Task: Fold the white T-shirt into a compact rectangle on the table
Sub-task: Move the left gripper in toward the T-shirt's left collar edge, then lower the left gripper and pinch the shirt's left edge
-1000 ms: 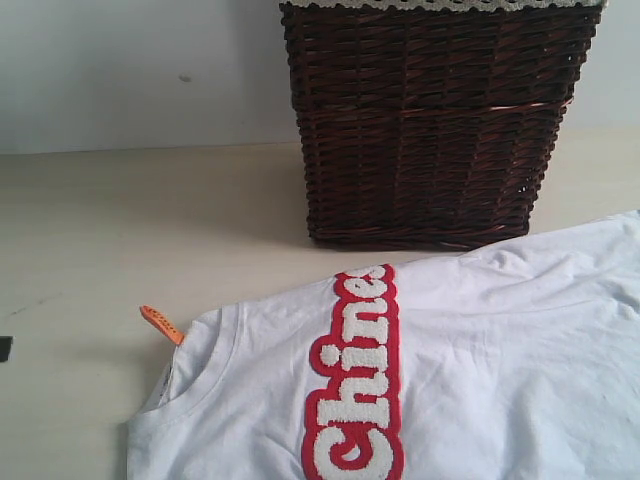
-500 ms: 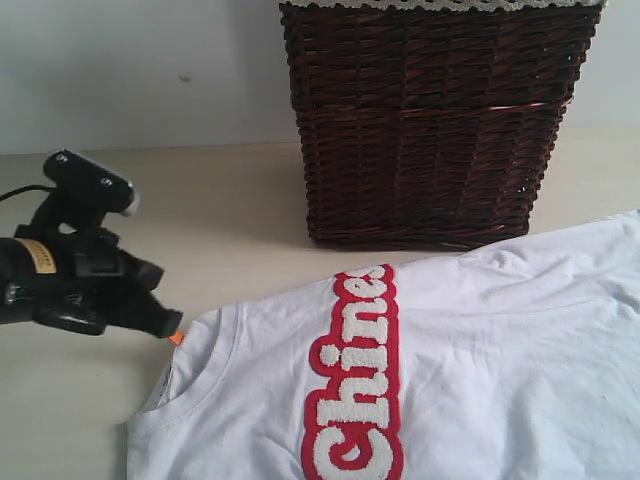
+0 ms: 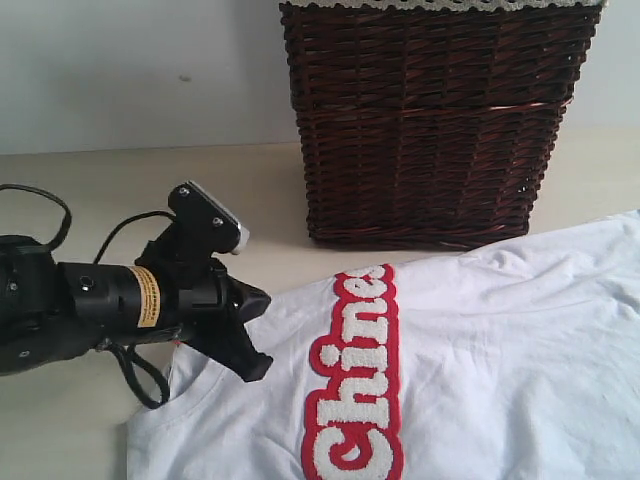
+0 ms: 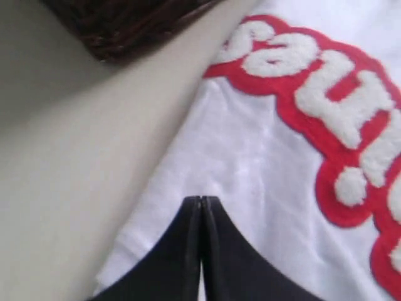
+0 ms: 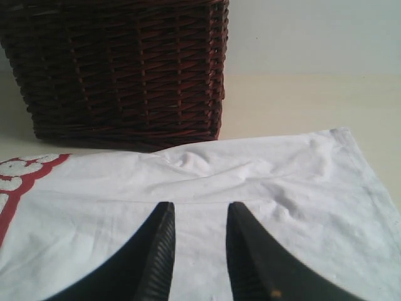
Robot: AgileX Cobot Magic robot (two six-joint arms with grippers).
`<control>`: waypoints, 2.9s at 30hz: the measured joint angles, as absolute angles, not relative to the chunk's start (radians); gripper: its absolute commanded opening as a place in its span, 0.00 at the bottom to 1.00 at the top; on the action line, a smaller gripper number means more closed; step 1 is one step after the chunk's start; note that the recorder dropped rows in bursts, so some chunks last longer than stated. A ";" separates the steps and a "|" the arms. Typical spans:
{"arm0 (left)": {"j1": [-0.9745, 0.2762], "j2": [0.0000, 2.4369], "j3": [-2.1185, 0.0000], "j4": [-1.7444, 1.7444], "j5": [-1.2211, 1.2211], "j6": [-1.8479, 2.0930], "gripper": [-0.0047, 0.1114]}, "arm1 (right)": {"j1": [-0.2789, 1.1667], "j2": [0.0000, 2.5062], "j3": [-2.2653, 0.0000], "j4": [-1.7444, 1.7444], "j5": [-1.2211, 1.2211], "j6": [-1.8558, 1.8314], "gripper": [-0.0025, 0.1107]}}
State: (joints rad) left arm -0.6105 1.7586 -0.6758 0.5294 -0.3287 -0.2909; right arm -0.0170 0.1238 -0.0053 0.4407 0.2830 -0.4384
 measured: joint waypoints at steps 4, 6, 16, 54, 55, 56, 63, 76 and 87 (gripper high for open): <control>-0.569 1.768 -0.717 1.011 -0.461 -0.694 0.04 | -0.017 0.124 -0.005 0.441 0.283 -0.438 0.28; -0.541 1.758 -0.738 1.245 -0.592 -0.885 0.04 | -0.017 0.124 -0.005 0.441 0.283 -0.438 0.28; -0.493 1.769 -0.799 1.413 -0.570 -0.867 0.04 | -0.017 0.124 -0.005 0.441 0.283 -0.438 0.28; -0.420 1.961 -0.804 1.265 -0.439 -0.509 0.53 | -0.017 0.124 -0.005 0.441 0.283 -0.438 0.28; -0.420 1.961 -0.804 1.258 -0.439 -0.509 0.53 | -0.017 0.124 -0.005 0.441 0.283 -0.438 0.28; -0.420 1.961 -0.804 1.254 -0.439 -0.509 0.53 | -0.017 0.124 -0.005 0.441 0.283 -0.438 0.28; -0.420 1.952 -0.804 1.248 -0.428 -0.509 0.53 | -0.017 0.124 -0.005 0.441 0.283 -0.438 0.28; -0.420 1.963 -0.806 1.242 -0.379 -0.500 0.52 | -0.017 0.124 -0.005 0.441 0.283 -0.438 0.28; -0.418 1.993 -0.814 1.232 -0.430 -0.480 0.04 | -0.017 0.124 -0.005 0.441 0.283 -0.438 0.28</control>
